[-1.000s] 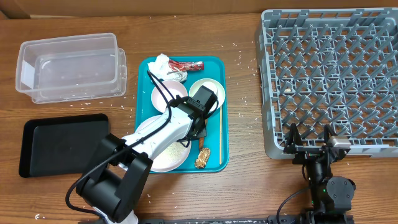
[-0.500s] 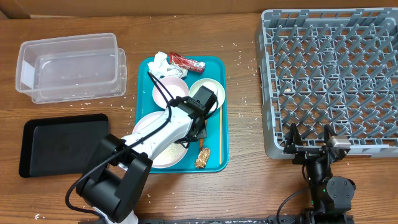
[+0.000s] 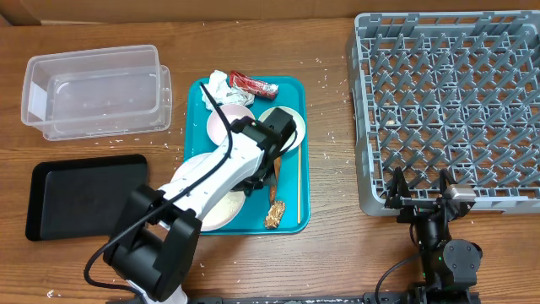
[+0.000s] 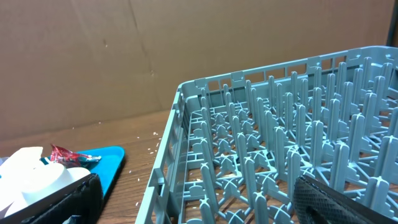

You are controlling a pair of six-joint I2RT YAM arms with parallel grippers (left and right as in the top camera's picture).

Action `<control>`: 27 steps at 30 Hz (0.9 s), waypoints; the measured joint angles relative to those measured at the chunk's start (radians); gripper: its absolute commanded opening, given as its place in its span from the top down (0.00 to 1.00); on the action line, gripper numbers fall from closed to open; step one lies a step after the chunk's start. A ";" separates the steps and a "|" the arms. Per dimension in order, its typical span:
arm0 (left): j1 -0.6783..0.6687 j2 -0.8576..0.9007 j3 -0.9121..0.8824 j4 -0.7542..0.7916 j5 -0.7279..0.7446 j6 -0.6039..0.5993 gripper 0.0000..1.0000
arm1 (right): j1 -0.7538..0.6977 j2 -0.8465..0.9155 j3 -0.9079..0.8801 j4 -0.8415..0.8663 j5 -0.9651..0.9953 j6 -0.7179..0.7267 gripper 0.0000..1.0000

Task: Sort waste into correct bins and load items into the dishwasher
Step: 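Lower the left gripper and grasp the rim of the white plate, then lift the white plate with the left gripper toward the black tray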

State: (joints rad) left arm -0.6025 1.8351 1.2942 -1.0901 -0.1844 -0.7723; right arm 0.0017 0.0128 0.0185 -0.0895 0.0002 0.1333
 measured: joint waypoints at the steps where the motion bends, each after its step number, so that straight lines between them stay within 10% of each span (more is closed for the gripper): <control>1: 0.000 0.000 0.012 -0.015 -0.008 0.000 0.96 | 0.000 0.000 0.000 -0.001 0.000 0.000 0.00; 27: 0.197 0.001 0.309 -0.351 -0.215 0.000 0.96 | 0.000 0.000 0.000 0.000 0.000 0.000 0.00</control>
State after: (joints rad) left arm -0.4057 1.8359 1.6032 -1.4414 -0.3992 -0.7719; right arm 0.0017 0.0128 0.0185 -0.0898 0.0006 0.1329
